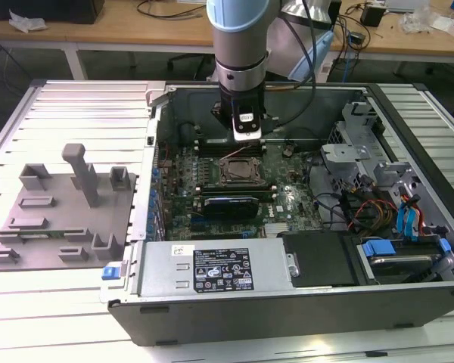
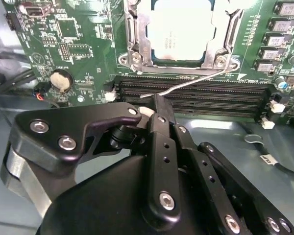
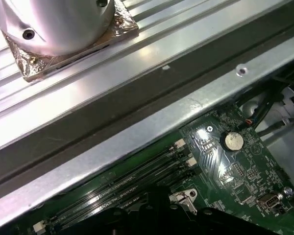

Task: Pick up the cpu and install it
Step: 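Install the first cpu locking lever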

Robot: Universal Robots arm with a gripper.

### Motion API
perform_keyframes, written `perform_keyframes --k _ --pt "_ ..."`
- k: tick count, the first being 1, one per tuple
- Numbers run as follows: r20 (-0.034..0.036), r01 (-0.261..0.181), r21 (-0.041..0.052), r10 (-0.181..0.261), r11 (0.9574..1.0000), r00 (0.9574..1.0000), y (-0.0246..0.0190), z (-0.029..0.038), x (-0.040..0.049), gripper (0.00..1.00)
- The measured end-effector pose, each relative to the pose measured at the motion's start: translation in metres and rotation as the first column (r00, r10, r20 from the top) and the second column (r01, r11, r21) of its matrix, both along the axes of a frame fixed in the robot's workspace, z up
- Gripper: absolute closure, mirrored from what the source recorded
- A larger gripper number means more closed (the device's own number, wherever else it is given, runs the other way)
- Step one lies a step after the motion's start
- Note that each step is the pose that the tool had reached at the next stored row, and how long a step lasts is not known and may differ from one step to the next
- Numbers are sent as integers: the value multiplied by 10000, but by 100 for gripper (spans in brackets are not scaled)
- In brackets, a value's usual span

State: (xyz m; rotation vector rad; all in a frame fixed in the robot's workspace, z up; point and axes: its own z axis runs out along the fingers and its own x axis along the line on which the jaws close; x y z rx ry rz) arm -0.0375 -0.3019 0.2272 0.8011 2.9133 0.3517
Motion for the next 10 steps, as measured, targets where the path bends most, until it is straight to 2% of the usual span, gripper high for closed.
perform_keyframes --k 10 --pt "0 377 -1 -377 9993 9993 -12 -74 -47 89"
